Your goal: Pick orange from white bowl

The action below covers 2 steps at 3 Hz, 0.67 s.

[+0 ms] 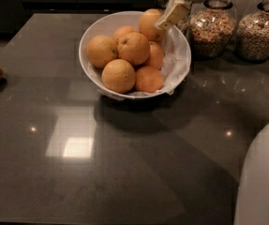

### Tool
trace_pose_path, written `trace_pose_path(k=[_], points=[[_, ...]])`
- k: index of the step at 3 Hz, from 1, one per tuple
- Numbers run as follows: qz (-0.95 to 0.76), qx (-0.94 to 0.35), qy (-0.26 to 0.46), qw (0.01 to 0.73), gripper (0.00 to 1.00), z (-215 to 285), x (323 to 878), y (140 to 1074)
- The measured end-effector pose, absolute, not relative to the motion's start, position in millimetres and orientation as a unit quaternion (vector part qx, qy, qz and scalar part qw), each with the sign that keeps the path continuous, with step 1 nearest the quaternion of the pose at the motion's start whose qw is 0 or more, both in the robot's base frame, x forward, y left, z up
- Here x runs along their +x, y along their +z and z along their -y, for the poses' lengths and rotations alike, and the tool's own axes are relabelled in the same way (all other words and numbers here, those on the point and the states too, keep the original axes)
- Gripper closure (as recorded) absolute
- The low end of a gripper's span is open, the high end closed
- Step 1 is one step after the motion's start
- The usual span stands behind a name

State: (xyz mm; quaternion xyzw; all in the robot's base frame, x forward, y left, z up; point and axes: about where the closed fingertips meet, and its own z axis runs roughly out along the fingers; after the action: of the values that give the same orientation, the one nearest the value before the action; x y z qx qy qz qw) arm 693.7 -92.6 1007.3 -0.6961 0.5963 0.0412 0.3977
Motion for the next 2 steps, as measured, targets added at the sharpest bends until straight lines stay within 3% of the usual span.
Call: trace_pose_path(k=[2], points=[[-0.604,-0.692,0.077,0.388,0.39,92.1,696.1,990.4]])
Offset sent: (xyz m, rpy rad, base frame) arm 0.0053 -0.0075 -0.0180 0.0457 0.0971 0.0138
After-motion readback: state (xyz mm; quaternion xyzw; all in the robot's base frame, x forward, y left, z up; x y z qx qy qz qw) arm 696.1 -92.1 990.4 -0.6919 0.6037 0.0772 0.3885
